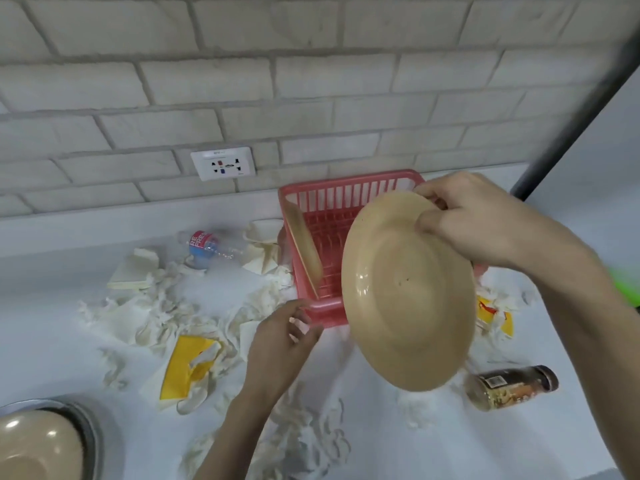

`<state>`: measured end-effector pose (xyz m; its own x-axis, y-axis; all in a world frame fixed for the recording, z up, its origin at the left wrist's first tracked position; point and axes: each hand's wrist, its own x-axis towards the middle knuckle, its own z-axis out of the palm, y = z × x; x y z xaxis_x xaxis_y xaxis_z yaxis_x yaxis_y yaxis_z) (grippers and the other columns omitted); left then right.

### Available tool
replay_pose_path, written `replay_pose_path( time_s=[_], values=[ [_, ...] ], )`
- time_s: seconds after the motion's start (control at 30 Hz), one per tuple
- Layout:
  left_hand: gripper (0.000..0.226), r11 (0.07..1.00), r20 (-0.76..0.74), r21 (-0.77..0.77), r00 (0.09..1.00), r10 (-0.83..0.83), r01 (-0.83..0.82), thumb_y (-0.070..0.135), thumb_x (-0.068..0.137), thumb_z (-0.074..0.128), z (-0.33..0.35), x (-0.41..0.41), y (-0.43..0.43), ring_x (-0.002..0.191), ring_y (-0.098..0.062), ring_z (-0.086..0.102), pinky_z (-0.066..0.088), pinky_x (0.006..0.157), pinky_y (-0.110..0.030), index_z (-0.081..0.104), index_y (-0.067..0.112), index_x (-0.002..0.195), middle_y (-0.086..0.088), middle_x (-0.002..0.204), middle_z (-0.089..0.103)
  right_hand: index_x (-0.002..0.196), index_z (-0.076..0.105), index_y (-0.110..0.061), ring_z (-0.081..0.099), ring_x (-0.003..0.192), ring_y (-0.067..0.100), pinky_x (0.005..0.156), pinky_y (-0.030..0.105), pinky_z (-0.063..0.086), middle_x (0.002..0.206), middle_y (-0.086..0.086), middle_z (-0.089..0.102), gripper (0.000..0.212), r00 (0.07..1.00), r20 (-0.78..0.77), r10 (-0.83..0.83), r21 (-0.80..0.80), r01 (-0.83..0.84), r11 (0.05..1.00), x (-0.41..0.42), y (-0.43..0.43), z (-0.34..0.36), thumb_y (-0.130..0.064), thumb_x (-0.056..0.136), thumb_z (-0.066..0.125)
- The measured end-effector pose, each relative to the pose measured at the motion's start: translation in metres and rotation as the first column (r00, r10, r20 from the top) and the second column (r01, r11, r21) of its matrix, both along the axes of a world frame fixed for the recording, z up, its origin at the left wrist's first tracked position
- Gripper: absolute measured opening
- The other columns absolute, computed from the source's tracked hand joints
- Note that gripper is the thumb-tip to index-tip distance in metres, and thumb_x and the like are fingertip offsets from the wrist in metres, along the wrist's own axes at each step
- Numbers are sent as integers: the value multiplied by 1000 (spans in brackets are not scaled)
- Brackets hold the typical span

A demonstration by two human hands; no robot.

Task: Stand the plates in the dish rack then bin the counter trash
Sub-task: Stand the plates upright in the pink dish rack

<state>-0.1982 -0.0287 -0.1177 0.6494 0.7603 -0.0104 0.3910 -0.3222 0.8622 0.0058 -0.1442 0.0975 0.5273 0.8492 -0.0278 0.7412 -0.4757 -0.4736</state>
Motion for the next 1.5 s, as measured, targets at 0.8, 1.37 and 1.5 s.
replay_pose_path(
  time_s=[0.8,1.37,1.5],
  values=[
    [64,967,-64,221,988,143,-126,44,76,79,-20,34,7,88,-4,61,57,67,-36,53,27,132,17,134,43,98,61,-8,57,75,27,62,33,41,86,6,57,19,989,128,75,31,-80,996,14,130,-71,-15,88,47],
    [60,969,-69,218,989,132,-114,51,79,72,-19,35,11,88,1,59,57,66,-32,54,29,132,19,133,42,114,53,-12,60,80,27,67,33,41,90,5,62,31,980,197,42,31,-49,998,21,134,-102,-35,95,45],
    [58,971,-73,213,989,130,-111,50,81,72,-19,35,12,87,3,58,56,67,-30,53,29,132,19,133,43,122,47,-8,61,84,32,67,34,41,88,8,59,39,979,203,30,50,-41,998,22,128,-110,-37,95,44]
  ],
)
